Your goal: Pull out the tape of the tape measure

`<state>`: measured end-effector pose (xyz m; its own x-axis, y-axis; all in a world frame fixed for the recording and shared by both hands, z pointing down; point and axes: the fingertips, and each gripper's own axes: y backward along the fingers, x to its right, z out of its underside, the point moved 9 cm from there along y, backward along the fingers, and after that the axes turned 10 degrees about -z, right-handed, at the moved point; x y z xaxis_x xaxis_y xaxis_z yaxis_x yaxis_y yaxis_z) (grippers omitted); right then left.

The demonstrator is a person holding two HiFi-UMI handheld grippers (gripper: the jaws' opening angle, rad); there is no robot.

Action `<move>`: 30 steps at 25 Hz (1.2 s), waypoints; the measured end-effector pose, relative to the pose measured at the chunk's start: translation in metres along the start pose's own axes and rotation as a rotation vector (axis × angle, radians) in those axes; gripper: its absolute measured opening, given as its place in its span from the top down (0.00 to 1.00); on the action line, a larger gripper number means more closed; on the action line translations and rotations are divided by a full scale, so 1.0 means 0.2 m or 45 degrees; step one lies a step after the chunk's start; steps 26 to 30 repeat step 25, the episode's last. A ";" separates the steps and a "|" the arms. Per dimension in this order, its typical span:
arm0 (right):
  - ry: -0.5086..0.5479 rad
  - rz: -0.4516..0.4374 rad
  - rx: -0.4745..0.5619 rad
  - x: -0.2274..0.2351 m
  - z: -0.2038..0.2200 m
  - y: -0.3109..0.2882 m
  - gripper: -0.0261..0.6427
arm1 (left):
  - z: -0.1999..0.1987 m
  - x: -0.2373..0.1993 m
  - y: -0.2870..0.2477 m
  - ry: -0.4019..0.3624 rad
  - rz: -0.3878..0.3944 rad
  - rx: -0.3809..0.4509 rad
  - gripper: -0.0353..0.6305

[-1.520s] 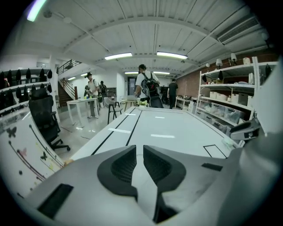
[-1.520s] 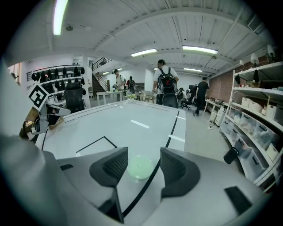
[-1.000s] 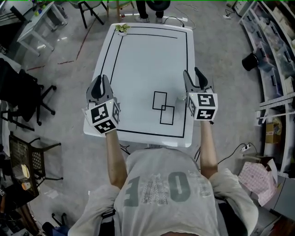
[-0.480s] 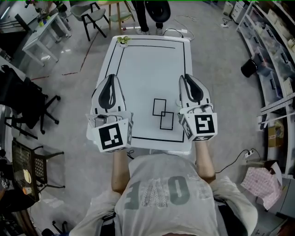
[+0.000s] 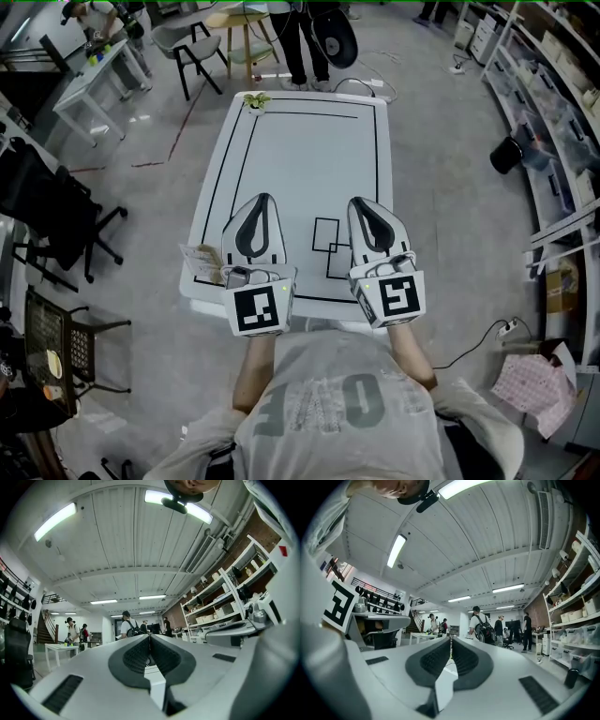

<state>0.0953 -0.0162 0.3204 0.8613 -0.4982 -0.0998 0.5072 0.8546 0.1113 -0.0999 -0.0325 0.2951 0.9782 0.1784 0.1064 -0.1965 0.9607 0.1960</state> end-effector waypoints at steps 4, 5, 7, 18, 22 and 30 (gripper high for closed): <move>-0.049 -0.001 -0.026 -0.03 0.00 0.01 0.91 | 0.00 -0.01 0.01 -0.019 -0.008 -0.017 0.91; -0.059 0.002 -0.034 -0.03 0.00 0.01 0.91 | 0.00 -0.02 0.01 -0.014 -0.010 -0.013 0.91; -0.051 0.001 -0.038 -0.02 0.00 0.01 0.91 | 0.00 -0.02 0.01 -0.002 -0.019 -0.028 0.91; -0.037 -0.018 -0.038 -0.01 0.00 0.01 0.91 | 0.01 -0.01 0.01 0.016 -0.011 -0.022 0.91; -0.030 -0.026 -0.041 -0.01 -0.01 0.02 0.91 | 0.01 -0.01 0.01 0.016 -0.015 -0.034 0.91; -0.019 -0.037 -0.047 0.00 -0.01 0.01 0.91 | 0.01 -0.01 0.00 0.015 -0.016 -0.039 0.91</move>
